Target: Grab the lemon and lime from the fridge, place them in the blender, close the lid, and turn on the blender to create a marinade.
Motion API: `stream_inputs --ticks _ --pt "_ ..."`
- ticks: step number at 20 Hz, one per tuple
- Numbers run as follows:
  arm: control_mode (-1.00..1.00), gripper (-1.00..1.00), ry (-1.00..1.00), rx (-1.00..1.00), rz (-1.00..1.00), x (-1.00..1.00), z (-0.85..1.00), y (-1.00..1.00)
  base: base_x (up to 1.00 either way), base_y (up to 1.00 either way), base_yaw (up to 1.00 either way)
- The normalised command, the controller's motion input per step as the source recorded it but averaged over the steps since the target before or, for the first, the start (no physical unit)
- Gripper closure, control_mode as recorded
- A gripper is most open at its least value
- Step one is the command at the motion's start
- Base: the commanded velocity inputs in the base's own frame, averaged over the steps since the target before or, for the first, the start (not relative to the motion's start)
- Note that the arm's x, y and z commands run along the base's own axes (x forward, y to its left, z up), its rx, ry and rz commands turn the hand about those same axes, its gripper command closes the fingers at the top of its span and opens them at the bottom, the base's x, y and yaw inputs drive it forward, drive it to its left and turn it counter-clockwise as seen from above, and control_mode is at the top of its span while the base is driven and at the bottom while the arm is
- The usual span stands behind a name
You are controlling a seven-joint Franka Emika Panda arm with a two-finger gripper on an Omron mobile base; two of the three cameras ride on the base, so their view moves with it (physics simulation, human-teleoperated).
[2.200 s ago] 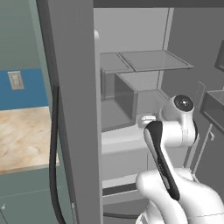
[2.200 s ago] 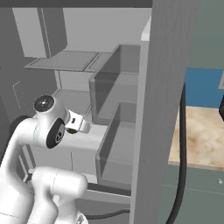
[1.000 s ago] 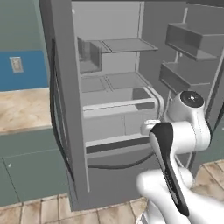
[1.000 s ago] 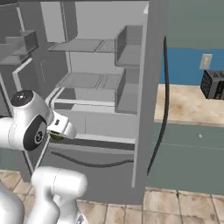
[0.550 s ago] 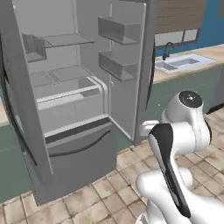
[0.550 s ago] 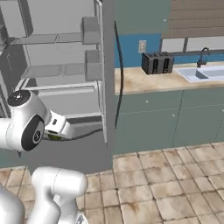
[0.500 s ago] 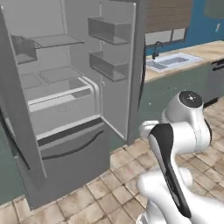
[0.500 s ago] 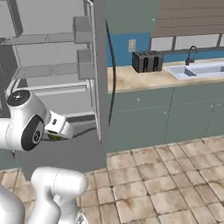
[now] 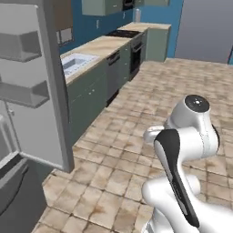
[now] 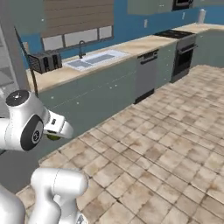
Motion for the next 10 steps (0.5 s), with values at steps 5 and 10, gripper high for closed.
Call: stream_inputs --ticks 5,10 --pt "1.00 1.00 0.00 0.00 0.00 0.00 0.00 0.00 0.26 -0.05 -0.85" --pt "1.00 1.00 0.00 0.00 0.00 0.00 0.00 0.00 0.75 0.02 -0.75"
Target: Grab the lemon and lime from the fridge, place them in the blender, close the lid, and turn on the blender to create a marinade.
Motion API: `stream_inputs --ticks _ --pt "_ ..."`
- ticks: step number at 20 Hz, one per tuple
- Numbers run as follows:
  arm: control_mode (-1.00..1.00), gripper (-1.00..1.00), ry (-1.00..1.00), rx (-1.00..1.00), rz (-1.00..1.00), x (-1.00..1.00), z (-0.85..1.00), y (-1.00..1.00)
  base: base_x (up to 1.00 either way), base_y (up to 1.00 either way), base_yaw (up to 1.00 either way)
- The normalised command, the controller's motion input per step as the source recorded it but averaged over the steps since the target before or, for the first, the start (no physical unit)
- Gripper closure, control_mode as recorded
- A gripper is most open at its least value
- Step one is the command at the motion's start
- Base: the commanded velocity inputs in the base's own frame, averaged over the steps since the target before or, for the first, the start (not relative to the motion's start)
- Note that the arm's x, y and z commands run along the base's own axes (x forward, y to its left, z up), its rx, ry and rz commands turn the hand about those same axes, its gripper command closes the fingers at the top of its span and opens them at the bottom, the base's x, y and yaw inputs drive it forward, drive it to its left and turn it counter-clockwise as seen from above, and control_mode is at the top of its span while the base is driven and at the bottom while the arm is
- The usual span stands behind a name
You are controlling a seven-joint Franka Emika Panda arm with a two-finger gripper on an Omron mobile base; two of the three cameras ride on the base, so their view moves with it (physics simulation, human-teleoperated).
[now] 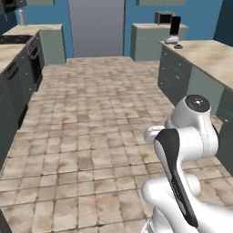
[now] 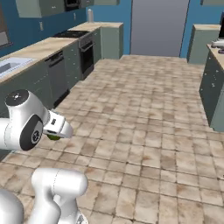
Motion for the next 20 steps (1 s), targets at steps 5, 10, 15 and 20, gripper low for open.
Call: stream_inputs --ticks 5,10,15,20 --pt "1.00 1.00 0.00 0.00 0.00 0.00 0.00 0.00 1.00 0.13 -0.58" --pt "1.00 1.00 0.00 0.00 0.00 0.00 0.00 0.00 1.00 0.40 -0.43" --pt "1.00 1.00 0.00 0.00 0.00 0.00 0.00 0.00 1.00 0.50 -0.36" --pt "1.00 1.00 0.00 0.00 0.00 0.00 0.00 0.00 1.00 0.67 -0.36"
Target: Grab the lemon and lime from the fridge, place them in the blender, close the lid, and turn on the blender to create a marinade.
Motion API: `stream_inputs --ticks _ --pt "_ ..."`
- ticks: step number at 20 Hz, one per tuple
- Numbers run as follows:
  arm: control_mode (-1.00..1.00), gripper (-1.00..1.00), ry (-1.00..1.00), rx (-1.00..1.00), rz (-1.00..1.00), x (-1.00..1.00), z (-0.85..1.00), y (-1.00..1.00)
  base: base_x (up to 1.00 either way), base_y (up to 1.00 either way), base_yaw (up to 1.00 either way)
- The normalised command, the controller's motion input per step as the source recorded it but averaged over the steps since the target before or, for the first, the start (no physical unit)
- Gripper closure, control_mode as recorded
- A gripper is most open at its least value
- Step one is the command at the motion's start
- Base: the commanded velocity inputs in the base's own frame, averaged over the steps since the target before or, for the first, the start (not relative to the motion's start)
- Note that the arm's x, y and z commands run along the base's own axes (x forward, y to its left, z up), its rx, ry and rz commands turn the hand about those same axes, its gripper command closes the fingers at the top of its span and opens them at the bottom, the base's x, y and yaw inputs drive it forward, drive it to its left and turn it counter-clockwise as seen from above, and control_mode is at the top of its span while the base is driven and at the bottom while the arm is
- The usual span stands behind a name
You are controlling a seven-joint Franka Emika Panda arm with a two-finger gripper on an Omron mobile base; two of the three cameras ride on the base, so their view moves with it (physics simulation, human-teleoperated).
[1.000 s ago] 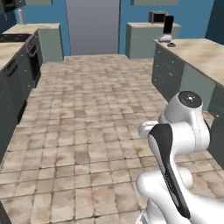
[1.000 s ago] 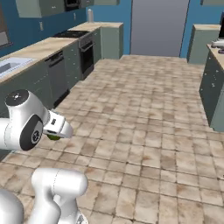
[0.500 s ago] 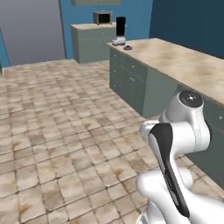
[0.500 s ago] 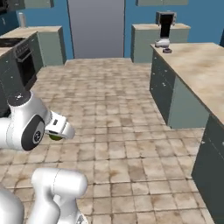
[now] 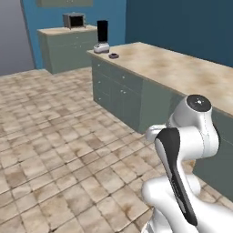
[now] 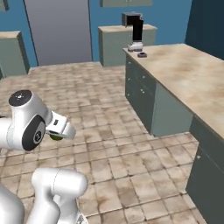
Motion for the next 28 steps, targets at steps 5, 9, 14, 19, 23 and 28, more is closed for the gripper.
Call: stream_inputs --ticks 5,9,14,19,23,28 --pt "1.00 1.00 0.00 0.00 0.00 0.00 0.00 0.00 1.00 0.82 -0.37" --pt "1.00 1.00 0.00 0.00 0.00 0.00 0.00 0.00 1.00 0.97 -0.42" --pt "1.00 1.00 0.00 0.00 0.00 0.00 0.00 0.00 1.00 1.00 -0.45" --pt "1.00 1.00 0.00 0.00 0.00 0.00 0.00 0.00 1.00 0.92 -0.41" --pt "1.00 1.00 0.00 0.00 0.00 0.00 0.00 0.00 1.00 0.97 -0.40" --pt "1.00 1.00 0.00 0.00 0.00 0.00 0.00 0.00 1.00 1.00 -0.40"
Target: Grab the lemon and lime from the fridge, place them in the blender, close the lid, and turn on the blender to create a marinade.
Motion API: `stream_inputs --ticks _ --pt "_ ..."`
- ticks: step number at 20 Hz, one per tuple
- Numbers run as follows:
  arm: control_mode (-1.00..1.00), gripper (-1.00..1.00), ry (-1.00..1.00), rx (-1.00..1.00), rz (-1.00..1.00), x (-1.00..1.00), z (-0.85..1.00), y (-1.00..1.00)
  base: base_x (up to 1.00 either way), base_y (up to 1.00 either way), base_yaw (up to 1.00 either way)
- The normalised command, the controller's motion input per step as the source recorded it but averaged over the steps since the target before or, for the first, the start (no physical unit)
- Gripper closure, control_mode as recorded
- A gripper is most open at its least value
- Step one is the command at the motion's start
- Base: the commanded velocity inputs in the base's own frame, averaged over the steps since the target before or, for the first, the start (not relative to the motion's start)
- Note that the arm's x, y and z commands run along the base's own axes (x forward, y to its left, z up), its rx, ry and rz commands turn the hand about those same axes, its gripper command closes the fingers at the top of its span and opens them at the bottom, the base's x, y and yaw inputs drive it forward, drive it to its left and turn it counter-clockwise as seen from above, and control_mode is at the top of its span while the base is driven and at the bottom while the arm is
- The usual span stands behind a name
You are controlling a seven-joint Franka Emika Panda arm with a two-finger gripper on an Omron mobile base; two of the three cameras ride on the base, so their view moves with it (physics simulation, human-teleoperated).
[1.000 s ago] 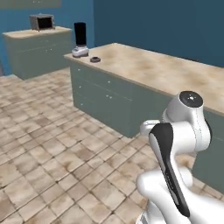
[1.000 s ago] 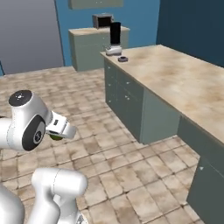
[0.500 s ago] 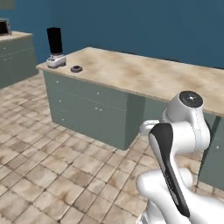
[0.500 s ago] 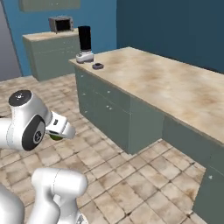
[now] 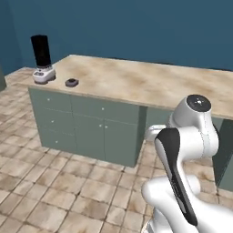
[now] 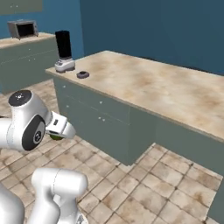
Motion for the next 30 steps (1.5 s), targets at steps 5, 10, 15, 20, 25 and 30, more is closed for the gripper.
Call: stream_inputs --ticks 5,10,15,20,25,30 --pt "1.00 1.00 0.00 0.00 0.00 0.00 0.00 0.00 1.00 1.00 -0.39" --pt "1.00 1.00 0.00 0.00 0.00 0.00 0.00 0.00 0.93 1.00 -0.36" --pt "1.00 1.00 0.00 0.00 0.00 0.00 0.00 0.00 0.88 1.00 -0.34" --pt "1.00 1.00 0.00 0.00 0.00 0.00 0.00 0.00 0.84 1.00 -0.31" --pt "1.00 1.00 0.00 0.00 0.00 0.00 0.00 0.00 0.88 0.97 -0.30" --pt "1.00 1.00 0.00 0.00 0.00 0.00 0.00 0.00 0.75 0.55 -0.18"
